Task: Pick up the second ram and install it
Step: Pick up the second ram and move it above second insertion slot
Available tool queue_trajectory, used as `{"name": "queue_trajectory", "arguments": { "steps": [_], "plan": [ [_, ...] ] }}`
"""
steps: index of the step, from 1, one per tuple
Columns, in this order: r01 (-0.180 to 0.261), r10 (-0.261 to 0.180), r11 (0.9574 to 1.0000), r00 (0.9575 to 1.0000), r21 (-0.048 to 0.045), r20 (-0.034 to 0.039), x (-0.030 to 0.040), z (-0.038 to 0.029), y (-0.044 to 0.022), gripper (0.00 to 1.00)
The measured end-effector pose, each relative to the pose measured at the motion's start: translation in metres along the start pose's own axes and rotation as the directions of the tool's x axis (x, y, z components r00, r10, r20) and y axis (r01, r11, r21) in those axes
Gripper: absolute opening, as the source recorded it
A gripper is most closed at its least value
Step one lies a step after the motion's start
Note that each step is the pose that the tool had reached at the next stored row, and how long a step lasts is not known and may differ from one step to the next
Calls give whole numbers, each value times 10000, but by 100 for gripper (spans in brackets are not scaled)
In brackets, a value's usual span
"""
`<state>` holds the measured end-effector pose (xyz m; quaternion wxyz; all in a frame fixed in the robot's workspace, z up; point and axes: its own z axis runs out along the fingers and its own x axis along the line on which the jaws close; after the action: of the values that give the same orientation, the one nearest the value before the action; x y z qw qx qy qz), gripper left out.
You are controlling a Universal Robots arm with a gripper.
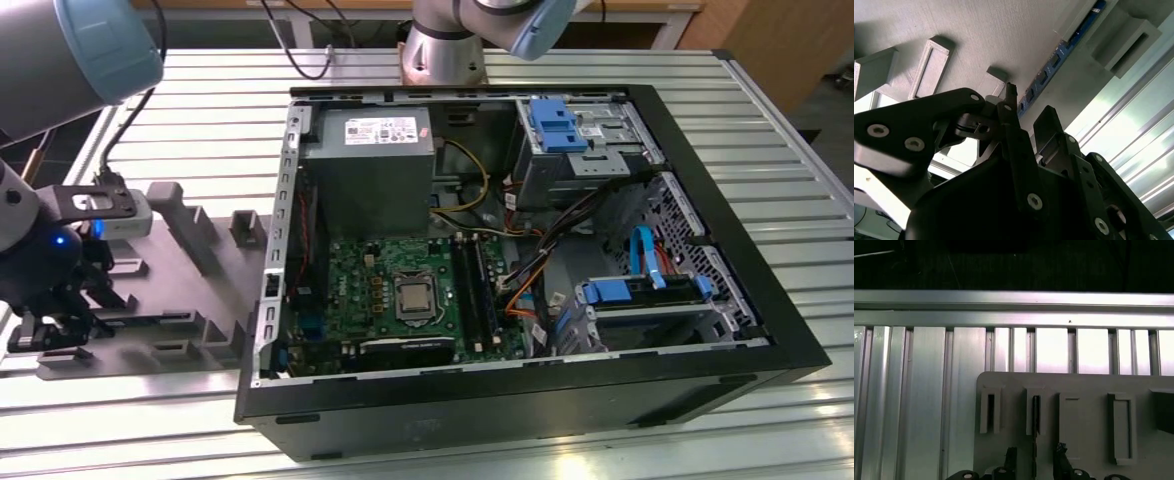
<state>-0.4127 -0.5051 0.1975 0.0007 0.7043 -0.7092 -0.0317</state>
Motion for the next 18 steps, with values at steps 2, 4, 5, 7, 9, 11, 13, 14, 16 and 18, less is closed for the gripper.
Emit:
{"name": "queue_trajectory", "arguments": {
  "steps": [2, 4, 5, 7, 9, 11, 13, 14, 16, 18],
  "plan": [
    [0, 0, 10000, 10000, 0, 0, 0, 0, 0, 42],
    [0, 0, 10000, 10000, -1, -1, 0, 0, 1, 42],
    [0, 0, 10000, 10000, 0, 0, 0, 0, 1, 42],
    [0, 0, 10000, 10000, 0, -1, 0, 0, 1, 34],
    [0, 0, 10000, 10000, 0, -1, 0, 0, 1, 27],
    [0, 0, 10000, 10000, 0, -1, 0, 0, 1, 21],
    [0, 0, 10000, 10000, -1, -2, 0, -1, 1, 21],
    [0, 0, 10000, 10000, -2, -3, 0, -6, 2, 21],
    [0, 0, 10000, 10000, 1, 0, -1, -11, 1, 21],
    [0, 0, 10000, 10000, 2, 1, -1, -11, 1, 21]
  ]
}}
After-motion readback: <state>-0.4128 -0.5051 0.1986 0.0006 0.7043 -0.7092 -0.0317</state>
